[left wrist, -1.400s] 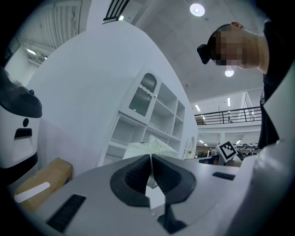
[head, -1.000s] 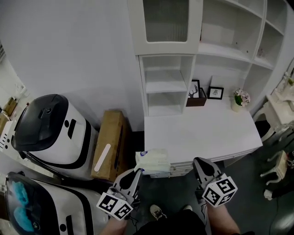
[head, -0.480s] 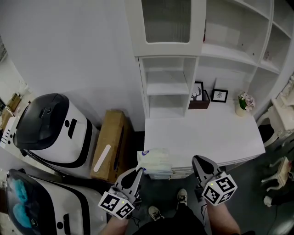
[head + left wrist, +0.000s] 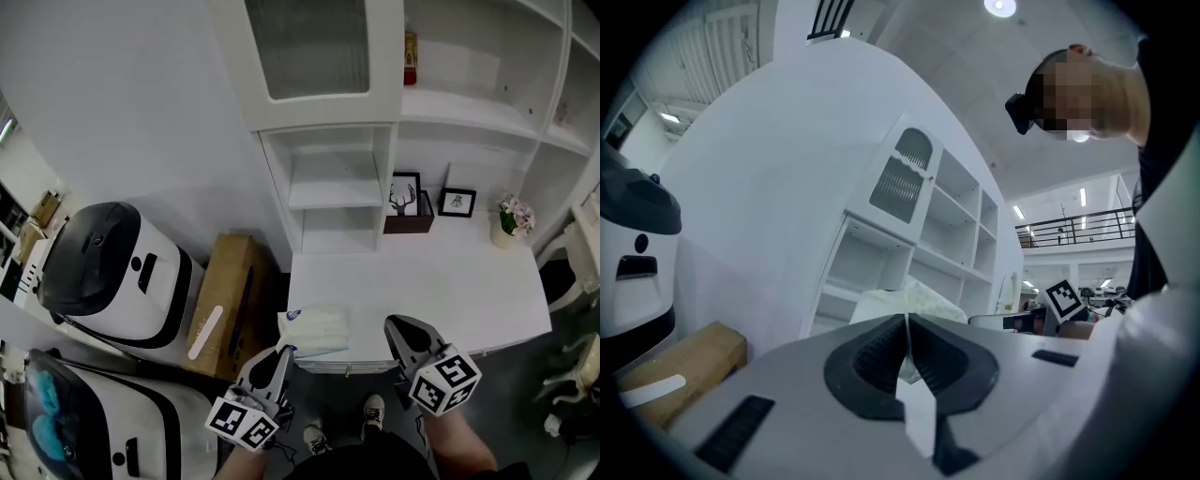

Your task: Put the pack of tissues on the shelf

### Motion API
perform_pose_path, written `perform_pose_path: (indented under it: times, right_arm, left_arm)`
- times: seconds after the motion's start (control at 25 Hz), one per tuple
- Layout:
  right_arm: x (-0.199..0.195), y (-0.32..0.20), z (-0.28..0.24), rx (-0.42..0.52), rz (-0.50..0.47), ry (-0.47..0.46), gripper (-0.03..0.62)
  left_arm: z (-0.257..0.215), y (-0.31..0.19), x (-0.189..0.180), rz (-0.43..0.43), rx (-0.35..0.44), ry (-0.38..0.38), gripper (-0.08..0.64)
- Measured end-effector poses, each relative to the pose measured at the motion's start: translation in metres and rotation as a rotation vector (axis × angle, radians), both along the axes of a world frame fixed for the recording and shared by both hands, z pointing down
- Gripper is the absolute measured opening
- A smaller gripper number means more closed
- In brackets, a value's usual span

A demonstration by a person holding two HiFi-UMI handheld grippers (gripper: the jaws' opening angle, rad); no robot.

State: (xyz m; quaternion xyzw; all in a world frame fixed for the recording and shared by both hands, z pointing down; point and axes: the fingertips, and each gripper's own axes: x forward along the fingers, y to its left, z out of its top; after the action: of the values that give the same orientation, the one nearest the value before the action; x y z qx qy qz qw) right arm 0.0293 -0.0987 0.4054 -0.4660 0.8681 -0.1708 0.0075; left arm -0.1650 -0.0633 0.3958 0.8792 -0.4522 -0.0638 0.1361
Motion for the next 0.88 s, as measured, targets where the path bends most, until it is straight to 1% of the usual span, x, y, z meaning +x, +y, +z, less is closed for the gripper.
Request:
perform_pose_path:
  times: [0.24, 0.48, 0.64, 0.88]
  right_arm:
    - [0.034, -0.033, 0.002, -0.001, -0.033, -0.006, 0.003]
    - [0.063, -0.059, 0.005, -0.003, -0.071, 0.000, 0.003]
    - [0.079, -0.070, 0.006, -0.005, -0.090, -0.009, 0.004]
    - [0.096, -0.078, 0.011, -0.009, -0.099, -0.038, 0.003]
  left_arm:
    - [0.005, -0.028, 0.035, -0.042, -0.004, -0.002, 0.011]
    - [0.007, -0.051, 0.061, -0.087, 0.002, 0.002, 0.011]
    - [0.009, -0.059, 0.077, -0.111, -0.004, -0.004, 0.011]
    - [0.009, -0.067, 0.095, -0.123, -0.015, -0.032, 0.011]
